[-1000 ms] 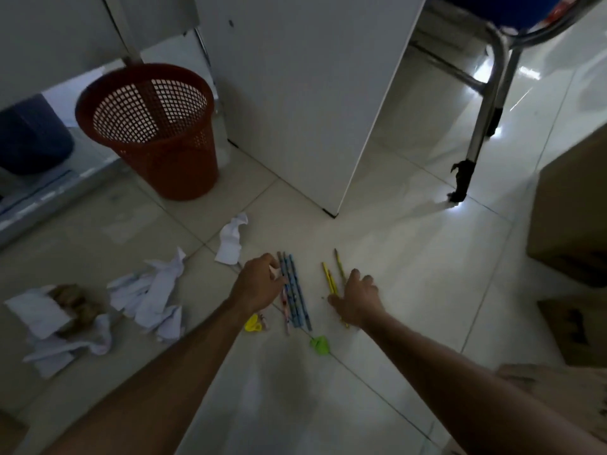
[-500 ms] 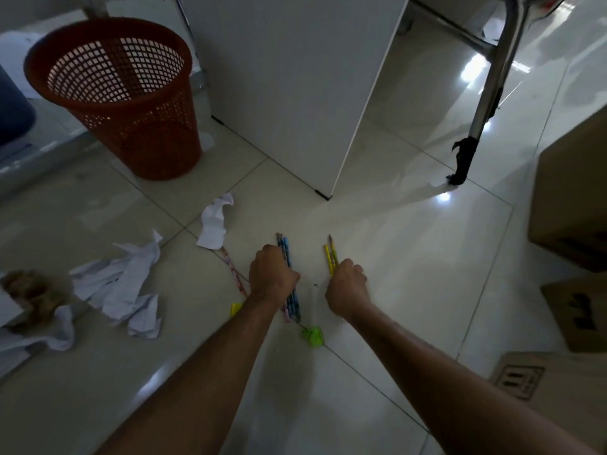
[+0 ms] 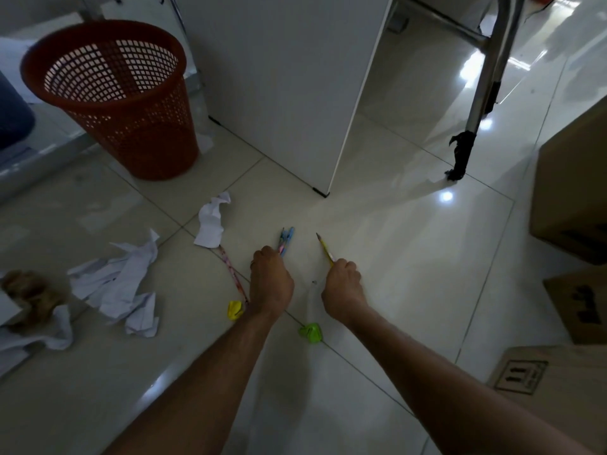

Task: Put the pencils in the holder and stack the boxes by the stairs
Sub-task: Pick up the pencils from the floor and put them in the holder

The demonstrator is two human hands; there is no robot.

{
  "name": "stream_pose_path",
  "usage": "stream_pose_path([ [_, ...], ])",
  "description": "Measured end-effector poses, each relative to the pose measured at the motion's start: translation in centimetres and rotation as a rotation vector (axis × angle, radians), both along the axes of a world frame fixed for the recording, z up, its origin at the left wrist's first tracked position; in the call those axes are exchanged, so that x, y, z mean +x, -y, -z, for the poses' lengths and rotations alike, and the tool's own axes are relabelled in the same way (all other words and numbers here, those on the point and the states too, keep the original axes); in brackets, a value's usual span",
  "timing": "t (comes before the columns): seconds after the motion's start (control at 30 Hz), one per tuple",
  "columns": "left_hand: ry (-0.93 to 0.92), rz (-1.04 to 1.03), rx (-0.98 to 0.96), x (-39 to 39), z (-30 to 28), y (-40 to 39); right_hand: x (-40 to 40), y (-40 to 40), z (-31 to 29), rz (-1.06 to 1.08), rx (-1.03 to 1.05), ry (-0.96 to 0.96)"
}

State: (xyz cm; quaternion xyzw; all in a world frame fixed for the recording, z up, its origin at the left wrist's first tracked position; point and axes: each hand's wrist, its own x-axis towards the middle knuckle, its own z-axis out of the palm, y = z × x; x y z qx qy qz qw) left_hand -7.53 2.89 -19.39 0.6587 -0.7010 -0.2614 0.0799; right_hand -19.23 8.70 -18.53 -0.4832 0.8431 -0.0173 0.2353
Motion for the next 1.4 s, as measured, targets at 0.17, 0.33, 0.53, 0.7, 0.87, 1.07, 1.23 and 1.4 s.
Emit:
stream_pose_path([
  [0.17, 0.201, 0.108, -0.016, 0.1, 0.4, 0.3, -0.7, 1.6, -1.4, 0.269, -0.106, 0.621],
  [0.33, 0.376, 0.127, -0.12, 0.0, 0.5, 0.1, -0.9, 2.3, -2.9, 0.548, -0.182, 1.207],
  [0.53, -0.341, -0.134, 0.129, 1.2, -0.1, 2.6, -1.0, 2.9, -4.1, 0.565, -0.144, 1.498],
  [0.7, -1.244, -0.527, 0.583, 1.6, -3.7, 4.5, -0.3, 4.3, -6.3, 0.541, -0.172, 1.578],
  [0.87, -1.435, -0.418, 0.656, 3.0, -8.8, 6.1, 1.8, 7.3, -11.1, 0.505, -0.191, 1.564],
  [1.07, -1.489, -0.325, 0.649, 5.5, -19.2, 8.1, 4.5, 10.8, -20.7, 0.369, -0.162, 1.511],
  [1.23, -1.483, -0.275, 0.636, 7.9, -31.2, 9.1, 6.3, 11.8, -32.0, 0.34, -0.166, 1.565],
  [1.4, -1.479, -0.26, 0.618, 9.5, -44.2, 9.4, 8.0, 12.0, -45.4, 0.329, -0.195, 1.56],
])
